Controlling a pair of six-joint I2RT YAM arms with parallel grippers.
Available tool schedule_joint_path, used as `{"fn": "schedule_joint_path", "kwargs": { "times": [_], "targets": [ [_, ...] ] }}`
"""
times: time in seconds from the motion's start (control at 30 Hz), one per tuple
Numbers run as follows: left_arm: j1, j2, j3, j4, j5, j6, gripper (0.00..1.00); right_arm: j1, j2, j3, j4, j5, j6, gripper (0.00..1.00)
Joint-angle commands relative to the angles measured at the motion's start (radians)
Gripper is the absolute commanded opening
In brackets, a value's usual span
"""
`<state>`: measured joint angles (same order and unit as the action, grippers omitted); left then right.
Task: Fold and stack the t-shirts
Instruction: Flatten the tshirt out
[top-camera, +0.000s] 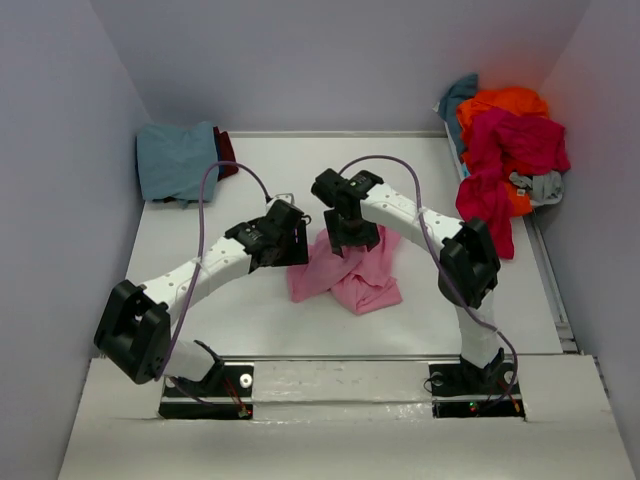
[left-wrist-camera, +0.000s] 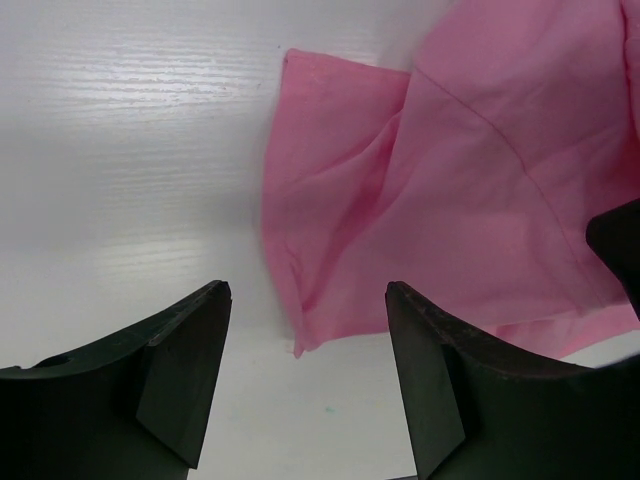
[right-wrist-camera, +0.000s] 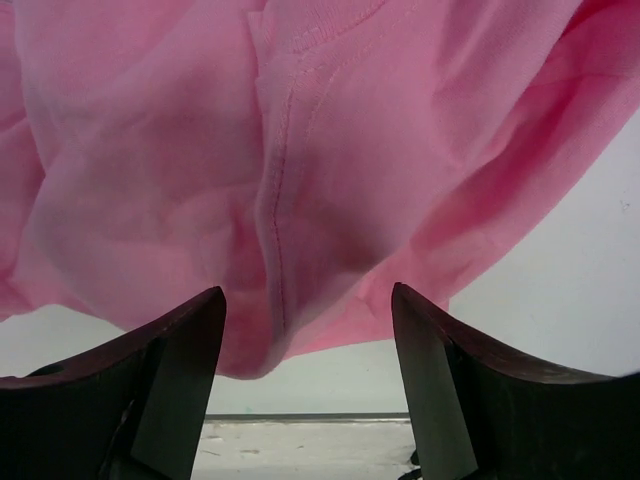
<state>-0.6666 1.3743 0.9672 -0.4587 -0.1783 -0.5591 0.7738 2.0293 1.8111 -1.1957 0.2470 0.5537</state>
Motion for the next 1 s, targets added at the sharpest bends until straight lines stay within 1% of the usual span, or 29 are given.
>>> {"fn": "schedule_joint_path", "kwargs": {
  "times": [0.0, 0.03, 0.1, 0.13, 0.17, 0.2, 0.33, 0.4, 0.43, 0.47, 0.57, 0.7, 0.8, 0.87, 0.9, 0.97],
  "targets": [
    [-0.004, 0.000, 0.051, 0.014, 0.003, -0.002, 0.74, 0.007, 0.003, 0.082, 0.012, -0.012, -0.012, 0.66],
    [-0.004, 0.008, 0.054, 0.012, 0.002, -0.001, 0.74, 0.007, 0.003, 0.082, 0.013, -0.015, -0.014, 0.55],
    [-0.004, 0.014, 0.059, 0.012, 0.003, 0.001, 0.74, 0.007, 0.003, 0.093, 0.002, -0.018, -0.015, 0.40],
    [-0.004, 0.016, 0.059, 0.014, 0.003, 0.001, 0.74, 0.007, 0.005, 0.099, -0.004, -0.017, -0.017, 0.22],
    [-0.004, 0.014, 0.057, 0.021, 0.002, 0.001, 0.74, 0.007, 0.005, 0.106, -0.016, -0.015, -0.017, 0.10],
    [-0.004, 0.012, 0.057, 0.023, 0.002, 0.001, 0.74, 0.007, 0.005, 0.122, -0.025, -0.012, -0.017, 0.07],
    [-0.004, 0.017, 0.071, 0.025, 0.007, 0.001, 0.74, 0.007, 0.019, 0.165, -0.070, -0.009, -0.023, 0.07],
    [-0.004, 0.014, 0.071, 0.025, 0.003, 0.002, 0.74, 0.007, 0.016, 0.182, -0.079, -0.011, -0.021, 0.11],
    [-0.004, 0.009, 0.070, 0.023, 0.002, 0.002, 0.75, 0.007, 0.014, 0.188, -0.084, -0.015, -0.018, 0.14],
    [-0.004, 0.008, 0.070, 0.023, 0.000, 0.004, 0.75, 0.007, 0.016, 0.188, -0.088, -0.020, -0.018, 0.14],
    [-0.004, -0.004, 0.059, 0.023, -0.003, 0.004, 0.75, 0.007, 0.031, 0.185, -0.111, -0.044, -0.015, 0.26],
    [-0.004, -0.015, 0.050, 0.026, -0.004, 0.004, 0.75, 0.007, 0.022, 0.134, -0.087, -0.064, -0.008, 0.24],
    [-0.004, -0.020, 0.051, 0.025, -0.007, 0.005, 0.75, 0.007, 0.020, 0.143, -0.088, -0.065, -0.006, 0.19],
    [-0.004, -0.020, 0.056, 0.023, -0.009, 0.007, 0.75, 0.007, 0.026, 0.177, -0.110, -0.058, -0.011, 0.23],
    [-0.004, -0.021, 0.057, 0.023, -0.010, 0.010, 0.75, 0.007, 0.031, 0.189, -0.119, -0.057, -0.015, 0.26],
    [-0.004, -0.023, 0.056, 0.025, -0.010, 0.010, 0.75, 0.007, 0.043, 0.203, -0.139, -0.060, -0.017, 0.27]
  ]
}}
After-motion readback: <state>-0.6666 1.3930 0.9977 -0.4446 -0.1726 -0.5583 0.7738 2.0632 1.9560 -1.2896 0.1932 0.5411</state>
